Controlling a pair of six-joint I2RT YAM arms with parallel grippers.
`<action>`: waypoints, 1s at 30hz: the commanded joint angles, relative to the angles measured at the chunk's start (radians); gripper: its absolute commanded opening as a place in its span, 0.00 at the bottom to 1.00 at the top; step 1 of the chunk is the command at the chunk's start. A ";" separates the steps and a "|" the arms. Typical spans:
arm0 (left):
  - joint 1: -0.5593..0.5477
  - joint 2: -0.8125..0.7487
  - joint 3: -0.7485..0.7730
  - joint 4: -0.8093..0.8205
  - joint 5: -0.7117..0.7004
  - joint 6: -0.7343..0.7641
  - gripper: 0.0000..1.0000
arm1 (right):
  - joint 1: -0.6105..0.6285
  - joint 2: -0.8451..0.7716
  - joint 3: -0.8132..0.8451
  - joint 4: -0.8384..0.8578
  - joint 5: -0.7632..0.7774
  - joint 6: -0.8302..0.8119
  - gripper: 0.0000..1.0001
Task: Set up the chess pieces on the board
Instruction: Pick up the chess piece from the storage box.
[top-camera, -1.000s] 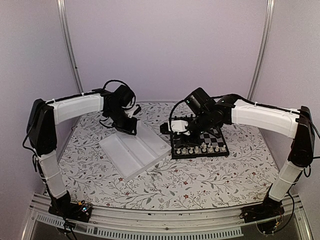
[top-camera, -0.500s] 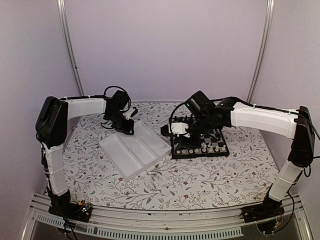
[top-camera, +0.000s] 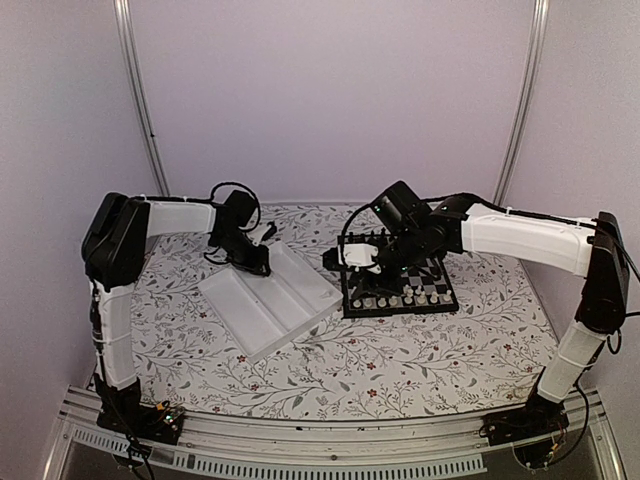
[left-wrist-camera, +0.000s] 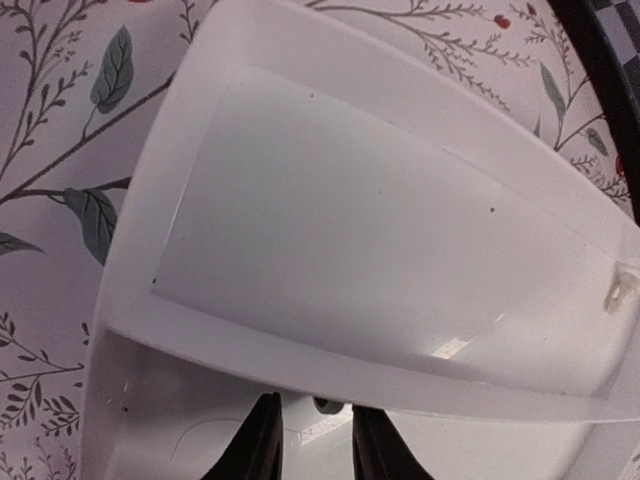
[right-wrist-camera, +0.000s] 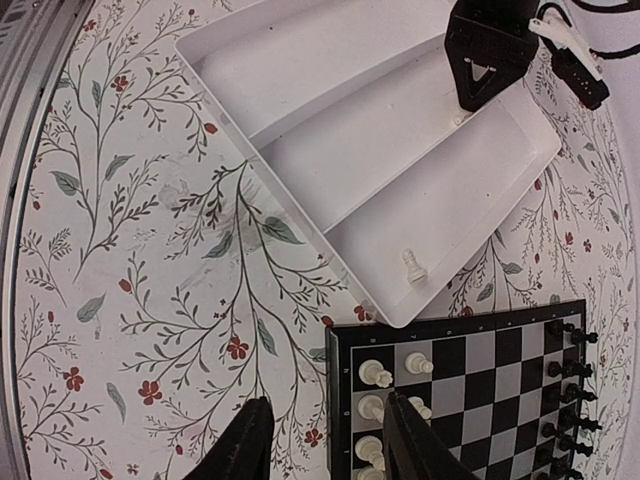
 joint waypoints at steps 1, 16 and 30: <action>0.009 0.025 -0.013 0.054 0.027 0.022 0.25 | -0.009 0.021 0.009 0.011 -0.014 0.014 0.42; 0.007 -0.085 -0.177 0.175 0.136 0.047 0.04 | -0.011 0.040 0.022 0.020 -0.079 0.041 0.41; 0.008 -0.248 -0.309 0.222 0.245 -0.035 0.00 | -0.050 0.166 0.240 0.047 -0.169 0.161 0.41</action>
